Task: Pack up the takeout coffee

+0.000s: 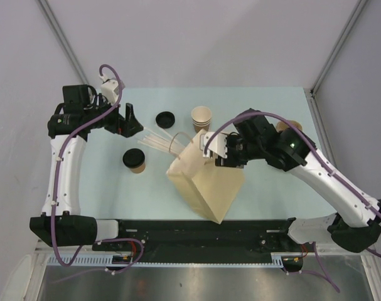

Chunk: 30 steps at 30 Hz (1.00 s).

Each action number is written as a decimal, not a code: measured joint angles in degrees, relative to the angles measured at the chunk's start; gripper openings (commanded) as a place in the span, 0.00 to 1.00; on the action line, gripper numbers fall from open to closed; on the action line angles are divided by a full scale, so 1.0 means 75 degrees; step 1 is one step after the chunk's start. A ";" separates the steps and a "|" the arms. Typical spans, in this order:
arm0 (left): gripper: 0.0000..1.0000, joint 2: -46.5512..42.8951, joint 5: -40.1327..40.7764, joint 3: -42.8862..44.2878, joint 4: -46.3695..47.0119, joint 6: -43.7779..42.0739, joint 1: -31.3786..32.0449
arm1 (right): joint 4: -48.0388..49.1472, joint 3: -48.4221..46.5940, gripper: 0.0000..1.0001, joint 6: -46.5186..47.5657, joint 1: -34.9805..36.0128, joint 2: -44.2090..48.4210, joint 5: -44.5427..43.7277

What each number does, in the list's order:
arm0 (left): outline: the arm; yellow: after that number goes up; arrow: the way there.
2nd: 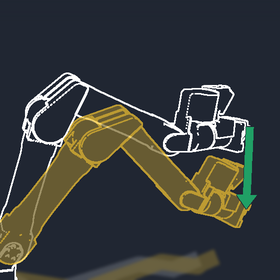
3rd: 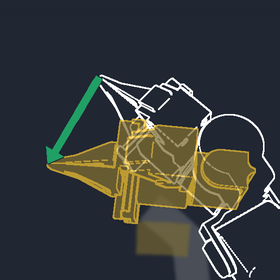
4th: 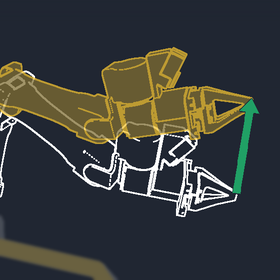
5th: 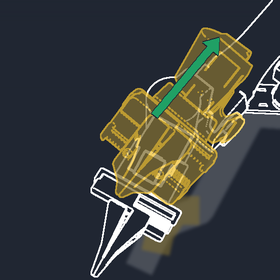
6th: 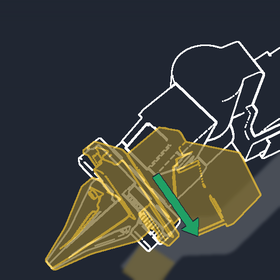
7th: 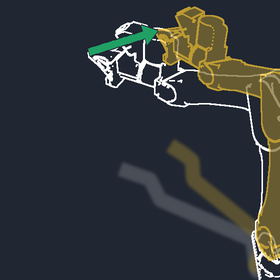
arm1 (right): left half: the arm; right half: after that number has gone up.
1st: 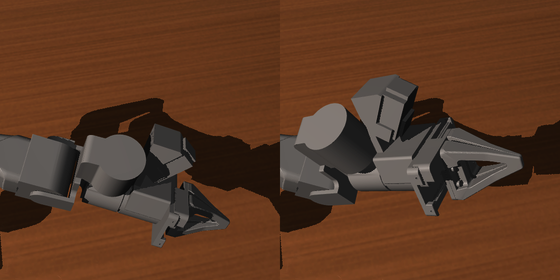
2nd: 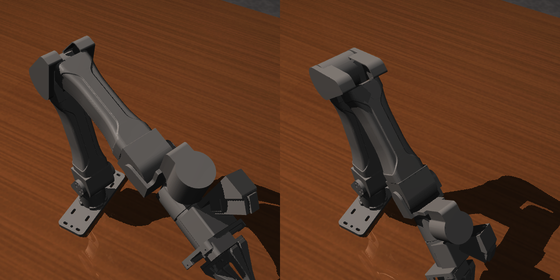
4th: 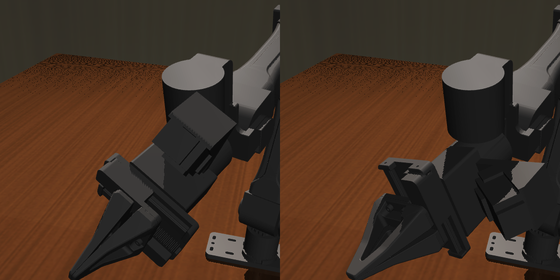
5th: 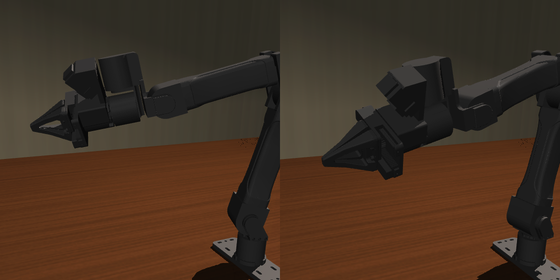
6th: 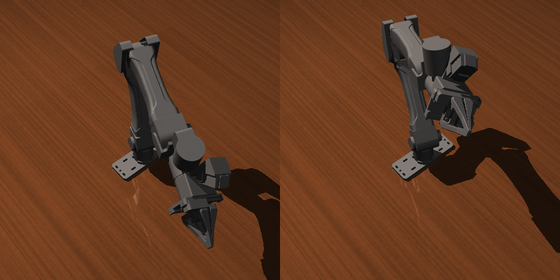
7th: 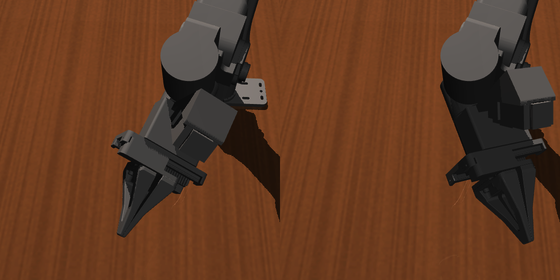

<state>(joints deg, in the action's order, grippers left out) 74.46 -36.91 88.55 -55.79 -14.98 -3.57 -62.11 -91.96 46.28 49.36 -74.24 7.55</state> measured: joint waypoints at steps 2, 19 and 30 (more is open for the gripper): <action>1.00 0.0000 -0.0003 0.0000 0.0000 0.0003 0.0000 | -0.0128 0.0020 0.72 -0.0009 0.0175 0.0271 0.0119; 0.99 0.0003 -0.0128 0.0000 -0.0003 0.0079 0.0321 | -0.1259 -0.0160 1.00 -0.0303 0.1061 0.1396 0.0242; 0.99 0.0017 -0.0111 0.0000 0.0038 0.0201 0.0761 | -0.0965 -0.1888 0.98 -0.1440 0.0105 0.1314 0.0697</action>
<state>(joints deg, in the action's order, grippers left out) 74.59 -37.74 88.55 -55.51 -13.47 2.13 -69.34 -106.13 35.48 50.15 -64.38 12.78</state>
